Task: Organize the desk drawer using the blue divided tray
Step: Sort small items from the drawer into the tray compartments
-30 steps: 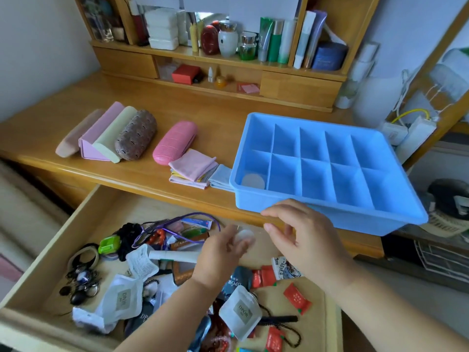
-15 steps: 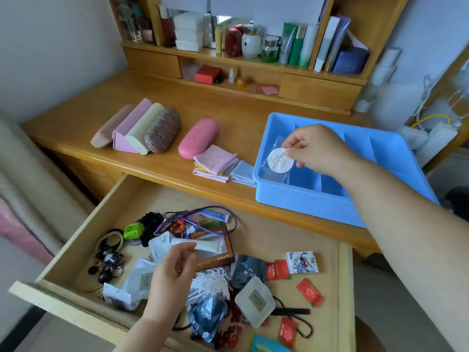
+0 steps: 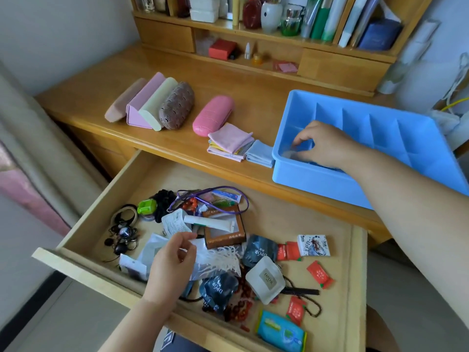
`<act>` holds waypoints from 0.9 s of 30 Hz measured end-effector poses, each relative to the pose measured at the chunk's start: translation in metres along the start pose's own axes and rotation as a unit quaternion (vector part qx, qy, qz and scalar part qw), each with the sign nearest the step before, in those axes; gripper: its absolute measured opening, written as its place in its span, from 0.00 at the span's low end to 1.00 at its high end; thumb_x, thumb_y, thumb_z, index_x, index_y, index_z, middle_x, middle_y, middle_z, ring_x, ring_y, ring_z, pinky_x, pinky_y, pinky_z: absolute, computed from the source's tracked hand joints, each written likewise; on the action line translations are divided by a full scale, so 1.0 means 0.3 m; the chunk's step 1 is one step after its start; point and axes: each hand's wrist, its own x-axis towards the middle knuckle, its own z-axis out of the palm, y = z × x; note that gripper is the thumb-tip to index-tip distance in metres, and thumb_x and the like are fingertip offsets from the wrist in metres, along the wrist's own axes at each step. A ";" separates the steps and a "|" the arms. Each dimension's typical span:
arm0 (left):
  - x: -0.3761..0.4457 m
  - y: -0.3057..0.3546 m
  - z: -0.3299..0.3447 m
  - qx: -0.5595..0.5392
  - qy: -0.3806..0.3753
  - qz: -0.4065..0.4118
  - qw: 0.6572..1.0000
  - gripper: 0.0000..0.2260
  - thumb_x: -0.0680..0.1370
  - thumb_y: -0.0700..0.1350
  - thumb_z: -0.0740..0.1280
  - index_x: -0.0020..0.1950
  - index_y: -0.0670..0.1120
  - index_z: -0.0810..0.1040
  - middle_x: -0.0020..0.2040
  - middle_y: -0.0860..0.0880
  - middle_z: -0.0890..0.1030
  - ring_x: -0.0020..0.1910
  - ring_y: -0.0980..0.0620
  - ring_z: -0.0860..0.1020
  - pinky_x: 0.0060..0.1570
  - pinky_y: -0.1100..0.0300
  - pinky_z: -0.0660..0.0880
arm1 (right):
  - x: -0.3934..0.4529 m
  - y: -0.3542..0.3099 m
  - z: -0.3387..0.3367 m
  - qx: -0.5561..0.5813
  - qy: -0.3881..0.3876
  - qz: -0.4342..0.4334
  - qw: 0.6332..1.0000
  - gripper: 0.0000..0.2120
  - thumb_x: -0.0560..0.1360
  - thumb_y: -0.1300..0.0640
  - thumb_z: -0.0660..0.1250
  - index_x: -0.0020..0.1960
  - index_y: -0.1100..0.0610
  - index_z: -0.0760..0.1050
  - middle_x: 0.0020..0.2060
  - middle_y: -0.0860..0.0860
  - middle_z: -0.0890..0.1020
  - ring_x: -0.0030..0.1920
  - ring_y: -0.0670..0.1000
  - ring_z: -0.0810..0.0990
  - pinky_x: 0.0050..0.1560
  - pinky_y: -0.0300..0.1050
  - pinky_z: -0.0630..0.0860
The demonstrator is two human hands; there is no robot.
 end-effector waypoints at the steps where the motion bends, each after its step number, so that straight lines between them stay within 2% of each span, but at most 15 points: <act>1: -0.002 -0.005 -0.009 0.055 -0.003 0.020 0.998 0.10 0.77 0.42 0.64 0.51 0.57 0.76 0.40 0.51 0.78 0.34 0.57 0.75 0.34 0.64 0.71 | 0.000 -0.004 -0.006 -0.013 -0.019 0.012 1.000 0.14 0.71 0.42 0.71 0.53 0.46 0.79 0.51 0.45 0.76 0.50 0.50 0.74 0.51 0.47 0.70; 3: 0.000 -0.022 -0.031 0.193 -0.005 0.073 0.978 0.10 0.76 0.43 0.66 0.57 0.52 0.77 0.52 0.52 0.77 0.46 0.58 0.76 0.44 0.64 0.71 | 0.001 -0.023 -0.017 -0.052 -0.048 0.035 0.997 0.13 0.72 0.41 0.68 0.55 0.43 0.78 0.54 0.43 0.80 0.54 0.51 0.76 0.56 0.49 0.74; 4: 0.009 -0.032 -0.038 0.262 -0.007 0.082 0.961 0.15 0.76 0.45 0.67 0.62 0.49 0.75 0.60 0.49 0.74 0.56 0.53 0.75 0.52 0.61 0.71 | 0.005 -0.035 -0.020 -0.072 -0.057 0.043 0.995 0.13 0.73 0.41 0.67 0.56 0.42 0.78 0.54 0.43 0.80 0.55 0.51 0.77 0.56 0.49 0.74; 6: 0.031 -0.031 -0.048 0.350 -0.038 0.026 0.936 0.28 0.76 0.53 0.64 0.74 0.47 0.61 0.73 0.45 0.61 0.71 0.44 0.62 0.66 0.52 0.66 | 0.007 -0.054 -0.019 -0.103 -0.054 0.051 0.992 0.14 0.73 0.40 0.66 0.57 0.42 0.77 0.55 0.44 0.80 0.56 0.52 0.77 0.54 0.47 0.74; 8: 0.057 -0.004 -0.032 0.332 -0.100 -0.048 0.937 0.34 0.77 0.57 0.61 0.77 0.49 0.48 0.77 0.47 0.52 0.74 0.43 0.57 0.68 0.50 0.64 | -0.005 -0.055 -0.007 -0.102 -0.017 0.067 0.992 0.20 0.73 0.40 0.66 0.63 0.44 0.73 0.61 0.46 0.78 0.60 0.54 0.75 0.55 0.48 0.73; 9: 0.064 0.009 -0.008 0.315 -0.138 -0.061 0.937 0.35 0.77 0.58 0.60 0.78 0.49 0.45 0.78 0.48 0.50 0.74 0.43 0.58 0.68 0.50 0.64 | -0.023 -0.053 0.001 -0.083 0.021 0.078 0.993 0.23 0.73 0.39 0.67 0.65 0.45 0.72 0.63 0.47 0.76 0.61 0.54 0.75 0.56 0.49 0.72; 11: 0.056 0.033 0.066 0.312 -0.204 -0.054 0.926 0.38 0.77 0.61 0.59 0.78 0.49 0.41 0.78 0.48 0.44 0.75 0.43 0.55 0.69 0.50 0.62 | -0.080 -0.049 0.015 -0.050 0.168 0.050 0.983 0.21 0.74 0.43 0.66 0.64 0.49 0.74 0.61 0.50 0.77 0.59 0.57 0.76 0.54 0.50 0.72; 13: 0.027 0.045 0.140 0.335 -0.240 -0.006 0.911 0.41 0.76 0.61 0.60 0.77 0.47 0.40 0.78 0.48 0.42 0.77 0.44 0.49 0.73 0.51 0.56 | -0.151 -0.051 0.045 -0.044 0.336 -0.079 0.938 0.14 0.74 0.50 0.65 0.56 0.55 0.78 0.52 0.54 0.80 0.50 0.60 0.78 0.48 0.51 0.73; 15: -0.006 0.050 0.191 0.356 -0.280 0.057 0.890 0.40 0.76 0.60 0.62 0.78 0.51 0.41 0.79 0.49 0.43 0.77 0.44 0.44 0.75 0.48 0.52 | -0.235 -0.085 0.111 -0.036 0.367 -0.203 0.907 0.08 0.73 0.55 0.64 0.48 0.57 0.79 0.44 0.54 0.81 0.43 0.58 0.77 0.43 0.49 0.71; 17: -0.019 0.052 0.208 0.356 -0.332 0.104 0.867 0.39 0.74 0.56 0.66 0.77 0.57 0.44 0.79 0.50 0.44 0.76 0.43 0.41 0.74 0.44 0.51 | -0.313 -0.115 0.239 -0.016 0.261 -0.270 0.927 0.04 0.71 0.59 0.67 0.44 0.55 0.80 0.40 0.50 0.81 0.40 0.53 0.77 0.41 0.46 0.72; 19: -0.009 0.056 0.183 0.342 -0.356 0.144 0.857 0.35 0.74 0.53 0.67 0.76 0.58 0.52 0.78 0.51 0.50 0.77 0.46 0.47 0.74 0.46 0.54 | -0.362 -0.127 0.376 0.009 0.089 -0.258 0.962 0.04 0.72 0.58 0.69 0.46 0.52 0.81 0.42 0.45 0.82 0.43 0.49 0.80 0.41 0.43 0.75; 21: 0.017 0.055 0.118 0.307 -0.304 0.155 0.889 0.27 0.75 0.51 0.66 0.74 0.56 0.62 0.74 0.53 0.63 0.73 0.50 0.62 0.70 0.54 0.64 | -0.382 -0.123 0.491 0.011 -0.071 -0.203 0.976 0.11 0.75 0.50 0.65 0.56 0.48 0.78 0.52 0.42 0.80 0.53 0.46 0.78 0.49 0.42 0.75; 23: 0.054 0.028 0.024 0.319 -0.203 0.129 0.917 0.21 0.76 0.48 0.64 0.70 0.55 0.68 0.69 0.54 0.69 0.68 0.52 0.68 0.66 0.57 0.67 | -0.389 -0.115 0.592 -0.004 -0.186 -0.144 0.972 0.25 0.74 0.40 0.63 0.70 0.44 0.67 0.67 0.42 0.71 0.66 0.44 0.69 0.64 0.42 0.68; 25: 0.090 -0.034 -0.073 0.430 -0.159 0.066 0.886 0.26 0.74 0.45 0.64 0.71 0.56 0.63 0.72 0.52 0.63 0.72 0.48 0.61 0.69 0.51 0.61 | -0.399 -0.119 0.663 -0.054 -0.252 -0.109 0.960 0.40 0.69 0.33 0.64 0.75 0.39 0.49 0.76 0.45 0.55 0.74 0.48 0.58 0.73 0.52 0.55; 27: 0.111 -0.087 -0.132 0.524 -0.197 -0.030 0.828 0.37 0.71 0.43 0.66 0.74 0.60 0.51 0.73 0.48 0.55 0.73 0.42 0.57 0.65 0.45 0.65 | -0.421 -0.128 0.713 -0.093 -0.256 -0.086 0.958 0.45 0.69 0.34 0.66 0.74 0.35 0.39 0.77 0.47 0.46 0.76 0.51 0.53 0.73 0.61 0.48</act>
